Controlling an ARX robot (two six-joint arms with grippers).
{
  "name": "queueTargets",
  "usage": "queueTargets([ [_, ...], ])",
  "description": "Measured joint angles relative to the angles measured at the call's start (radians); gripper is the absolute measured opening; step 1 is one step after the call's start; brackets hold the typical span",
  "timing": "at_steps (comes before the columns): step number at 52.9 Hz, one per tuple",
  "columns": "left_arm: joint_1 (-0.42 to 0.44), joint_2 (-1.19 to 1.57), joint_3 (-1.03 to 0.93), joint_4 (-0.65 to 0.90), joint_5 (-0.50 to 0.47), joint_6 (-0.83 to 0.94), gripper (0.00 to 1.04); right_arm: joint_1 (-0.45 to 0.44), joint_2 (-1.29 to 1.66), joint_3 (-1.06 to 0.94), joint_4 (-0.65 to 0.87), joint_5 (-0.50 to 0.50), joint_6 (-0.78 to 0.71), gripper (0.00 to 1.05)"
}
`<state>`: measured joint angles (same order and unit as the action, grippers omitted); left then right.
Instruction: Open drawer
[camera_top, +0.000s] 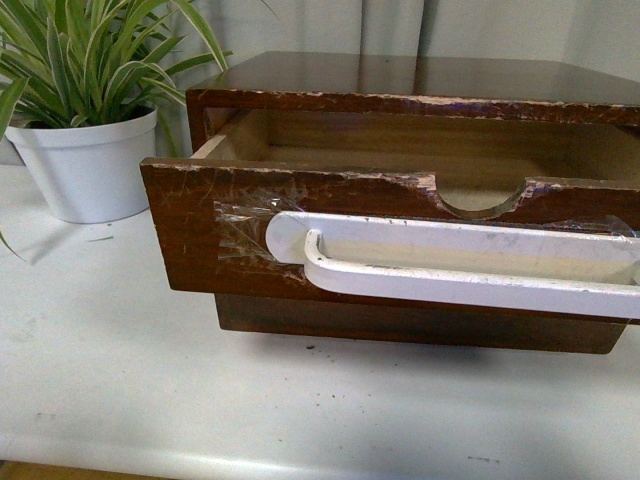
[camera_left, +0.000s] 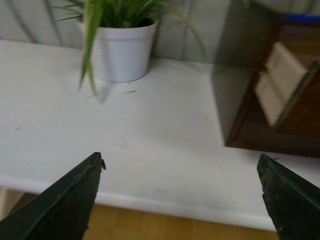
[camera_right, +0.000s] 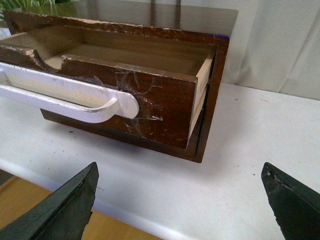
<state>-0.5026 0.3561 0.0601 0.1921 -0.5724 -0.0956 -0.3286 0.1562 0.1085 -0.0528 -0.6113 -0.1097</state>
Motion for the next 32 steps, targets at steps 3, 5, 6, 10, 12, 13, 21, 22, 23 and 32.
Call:
queueTargets([
  [3, 0.053, -0.04, -0.051, 0.089, 0.124, 0.038, 0.82, 0.068, -0.047, -0.028, 0.048, 0.215, 0.044, 0.84],
  [5, 0.066, -0.092, -0.05, 0.052, 0.14, 0.052, 0.75, 0.115, -0.073, -0.04, 0.052, 0.346, 0.064, 0.74],
  [6, 0.078, -0.126, -0.05, 0.014, 0.143, 0.059, 0.71, 0.122, -0.077, -0.041, 0.053, 0.365, 0.067, 0.73],
  [10, 0.112, -0.228, -0.05, -0.082, 0.197, 0.069, 0.6, 0.159, -0.091, -0.044, 0.055, 0.448, 0.082, 0.6],
  [12, 0.135, -0.267, -0.05, -0.108, 0.222, 0.074, 0.53, 0.188, -0.097, -0.047, 0.053, 0.487, 0.086, 0.55],
  [13, 0.148, -0.277, -0.05, -0.117, 0.234, 0.076, 0.5, 0.224, -0.101, -0.051, 0.05, 0.547, 0.088, 0.49],
  [21, 0.275, -0.325, -0.05, -0.163, 0.357, 0.084, 0.13, 0.325, -0.137, -0.081, 0.051, 0.605, 0.094, 0.16],
  [22, 0.286, -0.328, -0.05, -0.166, 0.366, 0.084, 0.1, 0.325, -0.144, -0.09, 0.051, 0.611, 0.096, 0.12],
  [23, 0.296, -0.331, -0.05, -0.168, 0.375, 0.085, 0.06, 0.325, -0.149, -0.098, 0.051, 0.61, 0.096, 0.09],
  [32, 0.409, -0.348, -0.05, -0.189, 0.521, 0.089, 0.04, 0.325, -0.151, -0.101, 0.05, 0.61, 0.098, 0.01],
])
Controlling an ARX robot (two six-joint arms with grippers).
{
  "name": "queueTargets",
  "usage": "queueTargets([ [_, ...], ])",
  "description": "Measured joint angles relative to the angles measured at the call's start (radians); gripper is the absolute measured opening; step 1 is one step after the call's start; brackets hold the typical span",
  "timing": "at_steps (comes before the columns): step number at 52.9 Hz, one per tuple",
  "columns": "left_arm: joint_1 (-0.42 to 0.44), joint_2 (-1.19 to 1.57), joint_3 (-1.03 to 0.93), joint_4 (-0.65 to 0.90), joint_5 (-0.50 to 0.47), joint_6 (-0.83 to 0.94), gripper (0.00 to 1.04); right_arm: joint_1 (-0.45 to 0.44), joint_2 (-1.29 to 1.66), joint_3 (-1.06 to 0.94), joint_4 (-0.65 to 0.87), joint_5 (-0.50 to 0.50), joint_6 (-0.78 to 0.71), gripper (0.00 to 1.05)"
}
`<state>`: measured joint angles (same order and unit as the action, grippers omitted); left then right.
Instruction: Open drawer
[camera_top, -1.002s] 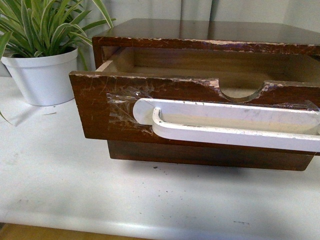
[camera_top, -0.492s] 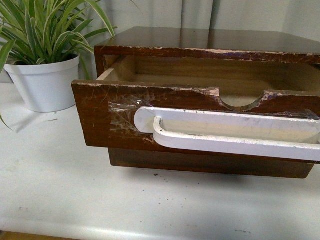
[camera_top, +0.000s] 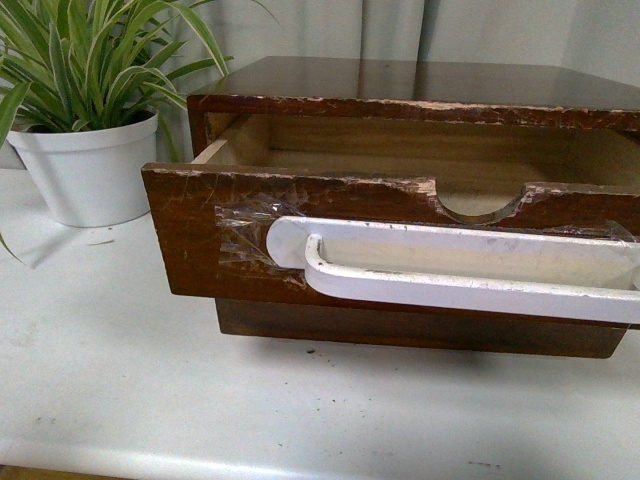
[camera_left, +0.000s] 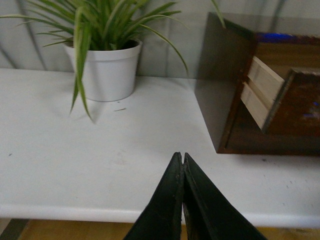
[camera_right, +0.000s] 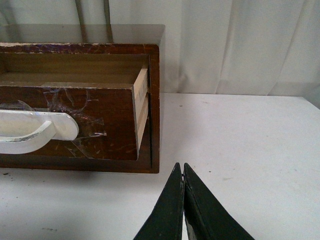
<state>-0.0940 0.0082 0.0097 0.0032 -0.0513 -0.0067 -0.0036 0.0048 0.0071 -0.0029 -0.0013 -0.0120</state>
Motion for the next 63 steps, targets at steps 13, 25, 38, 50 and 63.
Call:
queueTargets([
  [13, 0.089, -0.005, 0.0, -0.003, 0.048, 0.0, 0.04, 0.0, 0.0, 0.0, 0.0, 0.0, 0.0, 0.01],
  [25, 0.09, -0.005, 0.0, -0.003, 0.048, 0.0, 0.18, 0.0, 0.0, 0.0, 0.0, 0.0, 0.0, 0.17],
  [38, 0.09, -0.005, 0.0, -0.003, 0.048, 0.0, 0.59, 0.0, 0.0, 0.0, 0.0, 0.0, 0.0, 0.56],
  [50, 0.09, -0.005, 0.0, -0.003, 0.048, 0.0, 0.97, 0.0, 0.0, 0.0, 0.0, 0.0, 0.0, 0.94],
  [63, 0.09, -0.005, 0.0, -0.003, 0.048, 0.002, 0.98, 0.0, 0.0, 0.0, 0.0, 0.0, 0.002, 0.96],
])
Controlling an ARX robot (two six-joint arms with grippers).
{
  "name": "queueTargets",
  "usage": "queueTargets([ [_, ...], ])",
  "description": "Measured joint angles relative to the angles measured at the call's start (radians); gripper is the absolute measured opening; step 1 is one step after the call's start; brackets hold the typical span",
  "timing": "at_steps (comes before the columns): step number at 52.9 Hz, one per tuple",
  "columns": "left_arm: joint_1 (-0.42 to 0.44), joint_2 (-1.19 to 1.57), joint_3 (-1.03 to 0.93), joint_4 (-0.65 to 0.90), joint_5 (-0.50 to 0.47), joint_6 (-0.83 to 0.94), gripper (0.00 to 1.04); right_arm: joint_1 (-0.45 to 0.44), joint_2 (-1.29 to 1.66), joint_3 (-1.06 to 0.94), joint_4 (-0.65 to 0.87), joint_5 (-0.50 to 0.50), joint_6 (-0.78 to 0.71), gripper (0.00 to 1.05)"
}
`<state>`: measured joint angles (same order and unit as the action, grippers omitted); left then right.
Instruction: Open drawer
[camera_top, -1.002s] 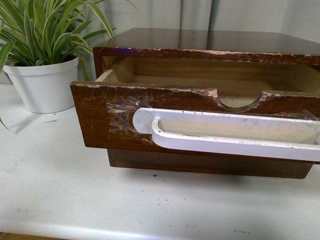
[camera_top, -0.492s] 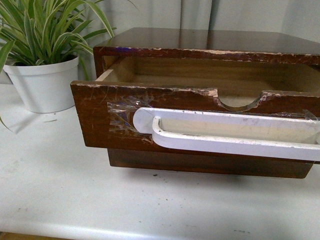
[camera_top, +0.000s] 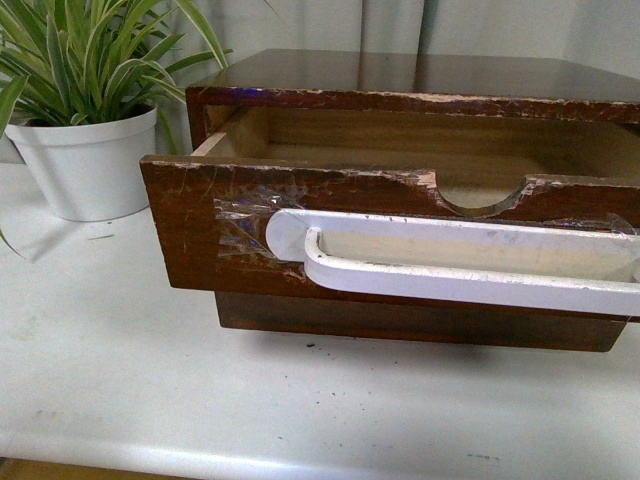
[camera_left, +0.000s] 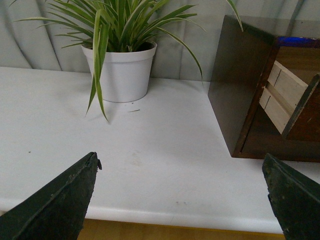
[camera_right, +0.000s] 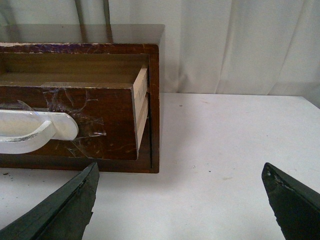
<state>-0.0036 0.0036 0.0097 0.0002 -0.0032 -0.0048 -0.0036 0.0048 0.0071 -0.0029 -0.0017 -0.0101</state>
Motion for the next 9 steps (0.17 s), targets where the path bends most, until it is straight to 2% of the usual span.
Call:
queueTargets([
  [9, 0.0, 0.0, 0.0, 0.0, 0.0, 0.0, 0.98, 0.0, 0.0, 0.0, 0.0, 0.0, 0.0, 0.96],
])
